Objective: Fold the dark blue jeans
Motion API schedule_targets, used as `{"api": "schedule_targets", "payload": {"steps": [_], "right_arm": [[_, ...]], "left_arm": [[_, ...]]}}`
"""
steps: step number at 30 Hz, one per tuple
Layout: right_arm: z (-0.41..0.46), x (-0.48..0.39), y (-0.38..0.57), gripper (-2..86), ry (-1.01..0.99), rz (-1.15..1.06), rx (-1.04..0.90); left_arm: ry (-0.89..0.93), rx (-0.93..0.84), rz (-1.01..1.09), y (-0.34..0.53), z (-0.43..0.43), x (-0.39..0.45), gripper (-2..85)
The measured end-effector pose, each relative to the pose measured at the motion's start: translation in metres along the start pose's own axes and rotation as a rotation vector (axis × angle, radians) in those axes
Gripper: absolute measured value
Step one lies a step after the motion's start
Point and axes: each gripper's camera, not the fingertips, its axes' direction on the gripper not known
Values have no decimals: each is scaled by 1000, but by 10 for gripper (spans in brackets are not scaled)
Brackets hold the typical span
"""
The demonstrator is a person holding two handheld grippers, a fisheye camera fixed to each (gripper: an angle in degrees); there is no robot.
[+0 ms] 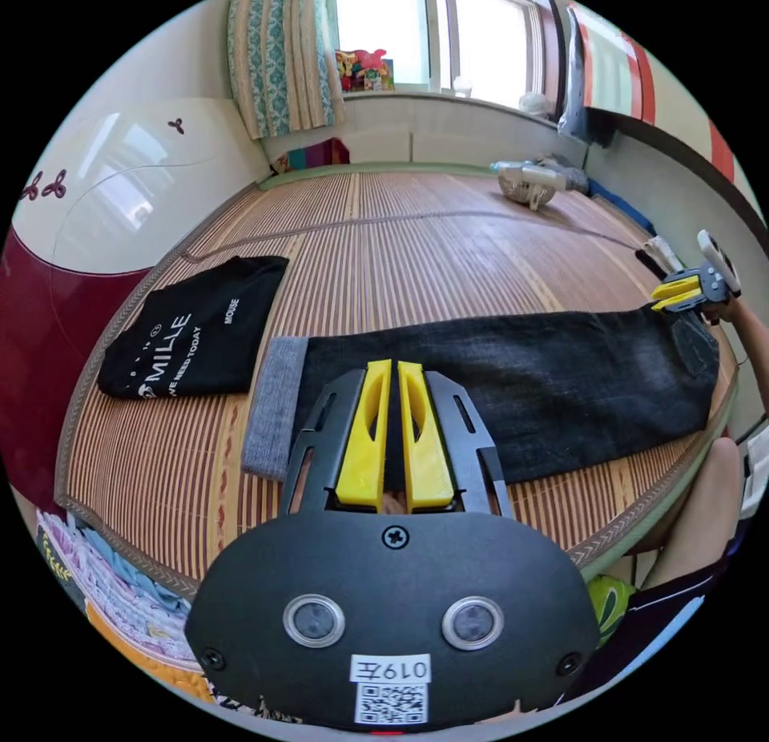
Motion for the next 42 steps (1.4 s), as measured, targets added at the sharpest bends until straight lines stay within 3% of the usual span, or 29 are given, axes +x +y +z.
{"api": "schedule_targets", "payload": {"steps": [9,15,23,29,33,42], "right_arm": [[35,24,64,49,74,88,68],[8,50,160,55,69,331,215],[-7,123,475,37,-187,1059,582],[13,127,629,101,-34,1255,540],[44,138,680,128,-9,1335,470],[130,181,790,134,-388,1585,615]], "left_arm": [[-104,-104,47,-4,38,32,17],[-48,-93,-18,2,47,32,16],[-15,36,-169,20,28,37,10],[40,137,-124,36,16,82,11],[2,116,-91,42,23,108,12],[-21,-27,-187,57,72,103,12]]}}
